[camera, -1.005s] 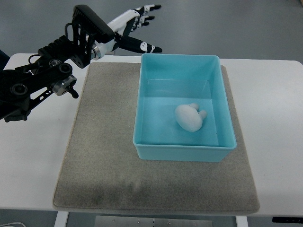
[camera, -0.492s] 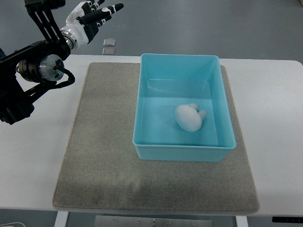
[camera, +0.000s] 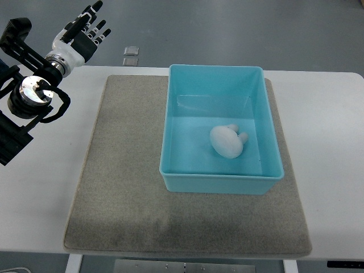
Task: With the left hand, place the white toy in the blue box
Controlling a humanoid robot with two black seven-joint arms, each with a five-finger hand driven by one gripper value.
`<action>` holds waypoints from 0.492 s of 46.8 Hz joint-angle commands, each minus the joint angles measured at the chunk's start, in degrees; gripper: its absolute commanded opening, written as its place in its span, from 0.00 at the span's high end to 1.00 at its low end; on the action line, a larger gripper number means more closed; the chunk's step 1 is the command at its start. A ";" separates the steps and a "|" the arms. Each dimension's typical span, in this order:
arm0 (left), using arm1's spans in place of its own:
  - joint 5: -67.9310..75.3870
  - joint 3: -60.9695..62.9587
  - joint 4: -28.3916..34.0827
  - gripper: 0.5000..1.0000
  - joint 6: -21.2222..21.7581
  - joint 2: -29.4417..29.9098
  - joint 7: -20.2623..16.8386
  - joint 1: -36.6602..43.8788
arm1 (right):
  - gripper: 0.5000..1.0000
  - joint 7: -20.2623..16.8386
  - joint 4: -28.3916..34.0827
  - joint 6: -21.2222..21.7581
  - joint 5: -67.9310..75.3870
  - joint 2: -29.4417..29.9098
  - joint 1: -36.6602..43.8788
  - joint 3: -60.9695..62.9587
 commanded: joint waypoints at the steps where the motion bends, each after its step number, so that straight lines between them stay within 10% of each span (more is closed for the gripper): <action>1: 0.03 -0.35 0.17 0.01 -5.12 0.00 -0.18 1.45 | 0.13 0.02 0.00 0.00 0.02 0.00 -0.02 0.00; 23: 1.00 -3.69 2.98 0.01 -18.94 -1.58 -1.05 6.20 | 0.13 0.02 0.00 0.00 0.02 0.00 -0.02 0.00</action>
